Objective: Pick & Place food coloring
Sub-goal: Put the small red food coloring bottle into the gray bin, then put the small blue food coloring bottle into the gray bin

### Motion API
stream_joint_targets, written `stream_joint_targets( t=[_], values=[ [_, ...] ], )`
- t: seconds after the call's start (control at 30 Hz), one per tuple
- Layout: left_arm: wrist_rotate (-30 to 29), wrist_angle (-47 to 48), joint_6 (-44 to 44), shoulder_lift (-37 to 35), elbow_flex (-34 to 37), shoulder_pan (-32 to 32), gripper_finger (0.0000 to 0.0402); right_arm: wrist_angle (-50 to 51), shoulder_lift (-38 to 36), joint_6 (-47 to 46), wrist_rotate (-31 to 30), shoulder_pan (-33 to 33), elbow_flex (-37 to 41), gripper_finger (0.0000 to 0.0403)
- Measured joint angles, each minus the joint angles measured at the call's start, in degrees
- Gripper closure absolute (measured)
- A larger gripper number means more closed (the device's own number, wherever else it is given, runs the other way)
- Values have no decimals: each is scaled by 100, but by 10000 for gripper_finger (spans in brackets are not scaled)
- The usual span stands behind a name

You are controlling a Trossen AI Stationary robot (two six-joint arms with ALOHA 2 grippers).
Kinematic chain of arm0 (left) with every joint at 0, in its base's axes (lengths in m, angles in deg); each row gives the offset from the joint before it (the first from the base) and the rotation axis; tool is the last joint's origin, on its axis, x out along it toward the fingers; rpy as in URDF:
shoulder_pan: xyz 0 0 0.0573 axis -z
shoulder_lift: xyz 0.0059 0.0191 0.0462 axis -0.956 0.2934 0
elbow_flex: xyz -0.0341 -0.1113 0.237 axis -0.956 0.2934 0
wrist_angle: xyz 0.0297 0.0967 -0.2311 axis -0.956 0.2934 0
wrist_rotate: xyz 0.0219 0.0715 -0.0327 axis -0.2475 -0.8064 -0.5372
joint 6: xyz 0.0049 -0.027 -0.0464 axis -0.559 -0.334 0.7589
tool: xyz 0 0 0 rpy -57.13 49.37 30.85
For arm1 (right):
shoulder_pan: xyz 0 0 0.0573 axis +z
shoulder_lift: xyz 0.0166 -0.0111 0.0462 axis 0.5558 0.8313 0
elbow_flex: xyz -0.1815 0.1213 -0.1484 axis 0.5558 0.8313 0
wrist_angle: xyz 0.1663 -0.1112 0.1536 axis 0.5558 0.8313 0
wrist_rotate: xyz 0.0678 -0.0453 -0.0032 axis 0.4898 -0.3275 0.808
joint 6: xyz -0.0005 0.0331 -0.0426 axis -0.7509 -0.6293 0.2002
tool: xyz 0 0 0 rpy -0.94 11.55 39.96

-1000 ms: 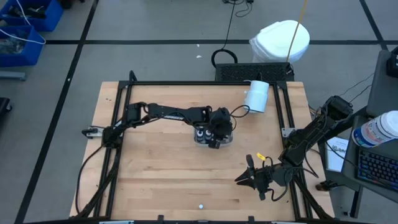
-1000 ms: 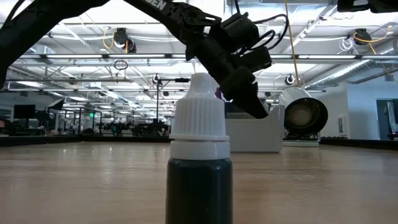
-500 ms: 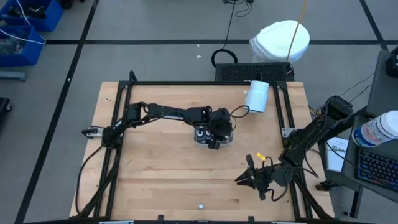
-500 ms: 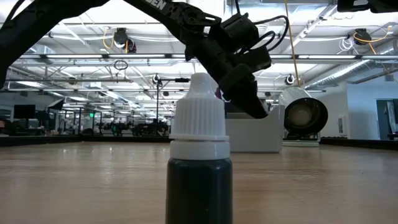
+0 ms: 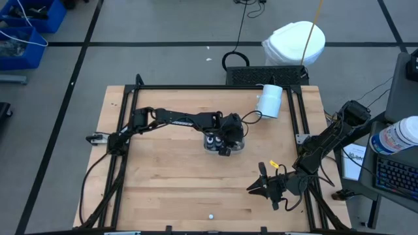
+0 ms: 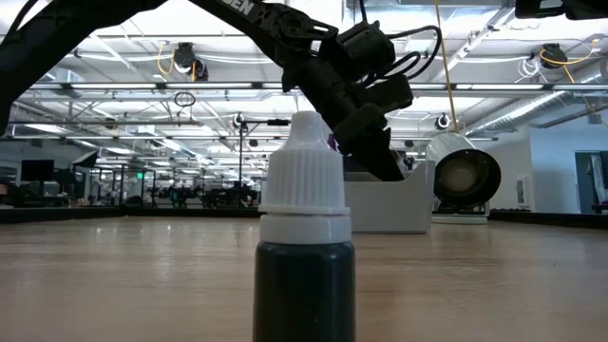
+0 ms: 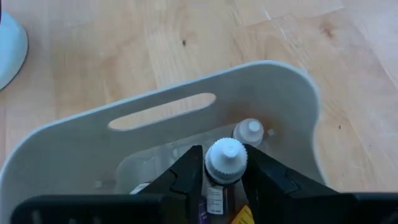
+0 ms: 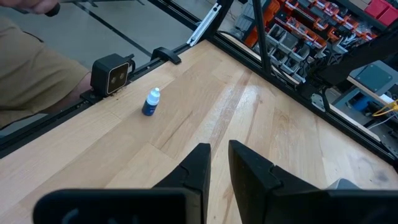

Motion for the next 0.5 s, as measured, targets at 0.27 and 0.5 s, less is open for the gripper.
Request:
stream_joint_targets(
  t=[0.27, 0.5],
  values=[
    [4, 0, 24, 0, 0, 0, 249, 0, 0, 0, 0, 0, 0, 355],
    [0, -88, -120, -48, -39, 36, 252, 0, 0, 0, -1, 0, 0, 355]
  ],
)
